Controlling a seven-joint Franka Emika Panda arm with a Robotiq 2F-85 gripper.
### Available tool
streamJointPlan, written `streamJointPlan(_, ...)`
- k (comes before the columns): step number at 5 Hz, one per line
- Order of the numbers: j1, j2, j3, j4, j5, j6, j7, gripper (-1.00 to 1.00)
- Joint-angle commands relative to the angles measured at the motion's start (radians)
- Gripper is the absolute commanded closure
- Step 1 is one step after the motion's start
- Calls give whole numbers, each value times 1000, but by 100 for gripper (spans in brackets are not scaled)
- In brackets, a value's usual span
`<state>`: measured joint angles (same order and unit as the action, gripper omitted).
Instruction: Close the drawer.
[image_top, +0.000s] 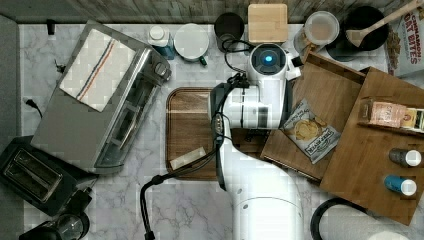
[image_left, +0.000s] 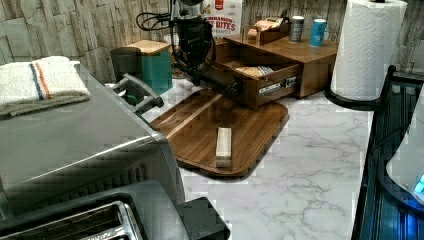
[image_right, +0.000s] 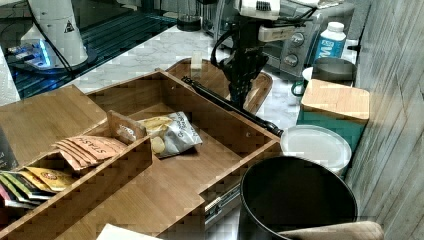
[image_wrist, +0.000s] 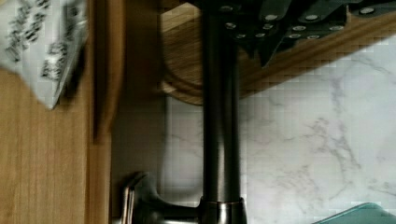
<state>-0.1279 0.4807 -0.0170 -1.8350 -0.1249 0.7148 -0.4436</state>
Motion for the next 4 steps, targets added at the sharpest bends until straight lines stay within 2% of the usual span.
streamJointPlan(1,-222,-73,-98,-14,92,-95,-252,100)
streamJointPlan(2,-287,-69,-119,-73,102,19,-296,100)
streamJointPlan(4,-369,-27,-209,-5,43,-8,-390,100)
